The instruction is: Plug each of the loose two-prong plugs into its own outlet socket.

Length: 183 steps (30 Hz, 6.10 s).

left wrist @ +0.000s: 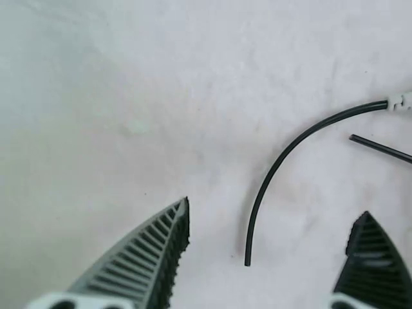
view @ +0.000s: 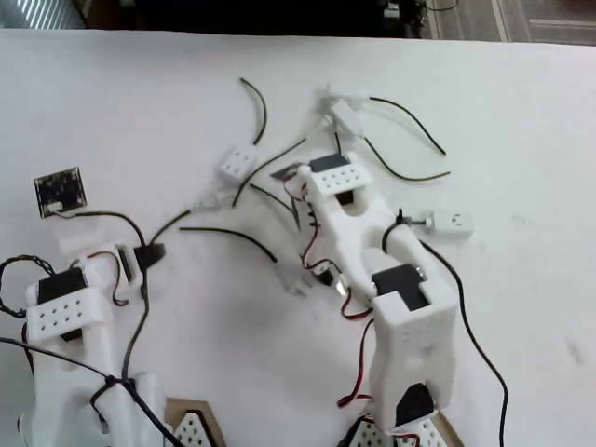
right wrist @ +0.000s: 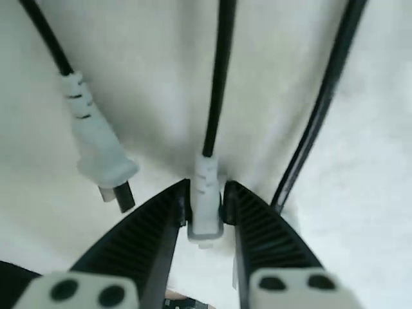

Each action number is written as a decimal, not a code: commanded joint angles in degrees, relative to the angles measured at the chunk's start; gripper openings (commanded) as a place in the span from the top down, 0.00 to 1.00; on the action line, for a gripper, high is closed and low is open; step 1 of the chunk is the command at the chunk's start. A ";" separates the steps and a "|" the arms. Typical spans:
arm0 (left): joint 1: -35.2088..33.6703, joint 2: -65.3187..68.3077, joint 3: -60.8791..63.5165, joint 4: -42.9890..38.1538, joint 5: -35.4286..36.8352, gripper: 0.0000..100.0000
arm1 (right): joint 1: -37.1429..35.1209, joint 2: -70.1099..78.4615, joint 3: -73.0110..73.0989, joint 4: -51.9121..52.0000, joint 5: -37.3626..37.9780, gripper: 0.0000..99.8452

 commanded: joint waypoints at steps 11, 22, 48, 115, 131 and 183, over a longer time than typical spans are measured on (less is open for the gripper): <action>-0.22 -1.80 -0.18 -0.79 0.18 0.62 | -0.57 -0.04 -4.13 3.21 -1.23 0.88; -0.22 -1.80 -0.18 -0.70 0.18 0.62 | -1.19 0.04 -4.13 3.03 -0.88 0.91; 7.25 -2.15 -3.43 -0.70 0.62 0.62 | -5.93 -43.30 7.21 9.01 -4.48 0.98; 26.33 64.22 -79.74 13.98 -17.85 0.62 | 0.57 -81.01 59.96 -47.43 -16.44 0.98; 28.88 102.64 -127.47 33.32 -18.02 0.79 | 0.57 -81.01 60.66 -47.43 -16.26 0.98; 28.70 41.80 -63.30 35.69 -22.86 0.98 | 0.66 -81.01 61.36 -47.52 -16.18 0.98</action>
